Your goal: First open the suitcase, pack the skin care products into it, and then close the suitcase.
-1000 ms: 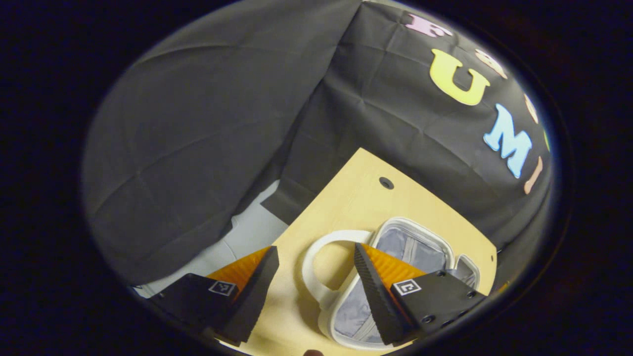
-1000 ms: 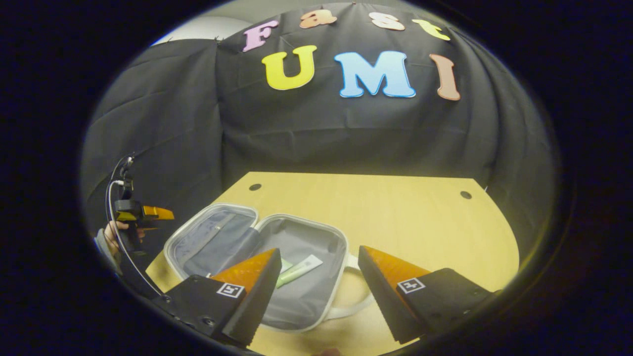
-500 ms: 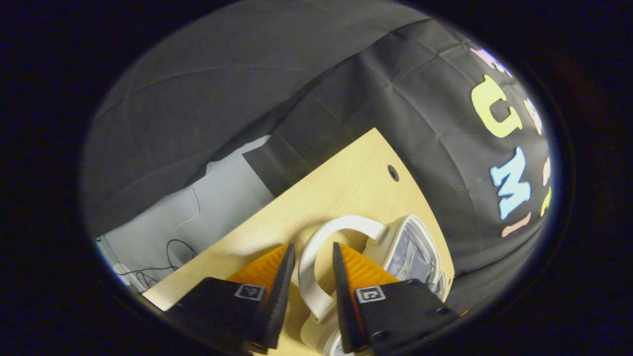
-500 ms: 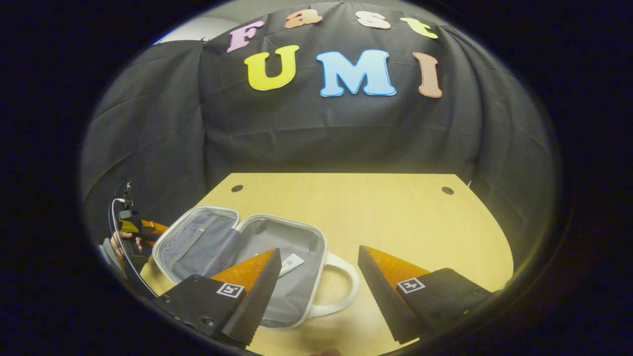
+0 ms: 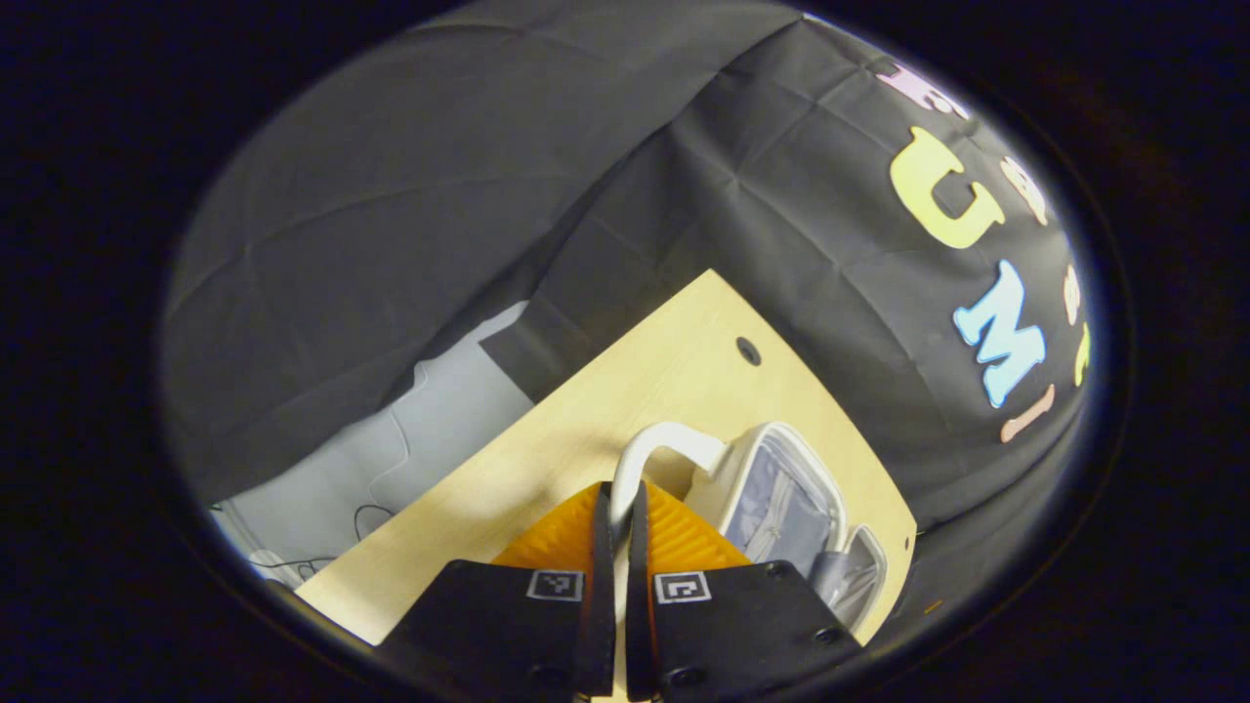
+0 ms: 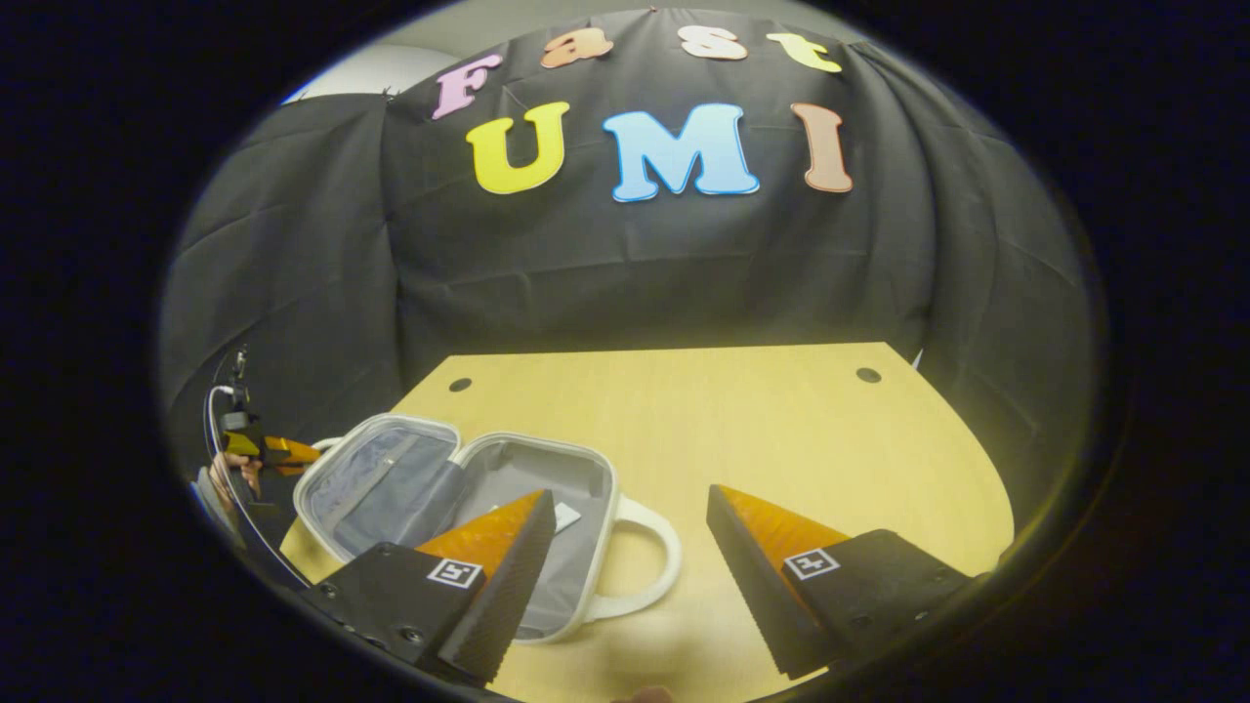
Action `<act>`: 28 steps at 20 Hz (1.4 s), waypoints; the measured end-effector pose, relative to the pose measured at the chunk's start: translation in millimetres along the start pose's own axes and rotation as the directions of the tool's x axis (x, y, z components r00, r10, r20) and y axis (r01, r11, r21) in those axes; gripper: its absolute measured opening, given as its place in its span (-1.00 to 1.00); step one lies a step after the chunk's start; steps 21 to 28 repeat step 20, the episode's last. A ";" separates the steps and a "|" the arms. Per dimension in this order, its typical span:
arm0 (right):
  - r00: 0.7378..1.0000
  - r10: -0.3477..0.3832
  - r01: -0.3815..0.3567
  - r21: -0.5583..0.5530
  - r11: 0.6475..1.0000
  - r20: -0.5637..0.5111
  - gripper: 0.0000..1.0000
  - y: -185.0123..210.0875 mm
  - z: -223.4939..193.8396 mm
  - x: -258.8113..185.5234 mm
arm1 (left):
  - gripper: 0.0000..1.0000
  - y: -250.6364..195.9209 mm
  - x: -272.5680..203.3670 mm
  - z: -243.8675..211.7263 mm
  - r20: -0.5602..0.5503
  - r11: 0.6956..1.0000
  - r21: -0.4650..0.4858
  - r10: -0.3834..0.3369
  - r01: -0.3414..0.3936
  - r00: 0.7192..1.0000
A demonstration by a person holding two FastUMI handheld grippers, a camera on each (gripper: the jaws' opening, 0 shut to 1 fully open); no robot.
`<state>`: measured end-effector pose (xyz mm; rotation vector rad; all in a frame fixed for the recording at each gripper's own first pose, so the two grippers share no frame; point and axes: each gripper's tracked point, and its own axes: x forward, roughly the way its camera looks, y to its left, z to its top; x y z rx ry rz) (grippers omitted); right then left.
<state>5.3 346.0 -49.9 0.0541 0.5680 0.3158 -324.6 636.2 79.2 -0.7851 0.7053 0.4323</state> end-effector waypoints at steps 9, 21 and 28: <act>0.993 0.081 -0.078 -0.036 0.996 0.080 0.91 -64.9 1.2 -33.6 | -0.76 -199.4 -153.1 2.6 0.217 0.968 0.223 -0.165 0.116 0.962; 0.974 0.195 -0.176 -0.163 0.971 0.112 0.91 -166.9 -16.8 -73.9 | -0.77 -426.5 -158.4 -226.3 0.174 0.867 0.464 -0.289 0.181 0.941; 0.974 0.195 -0.176 -0.163 0.971 0.112 0.91 -166.9 -16.8 -73.9 | -0.77 -426.5 -158.4 -226.3 0.174 0.867 0.464 -0.289 0.181 0.941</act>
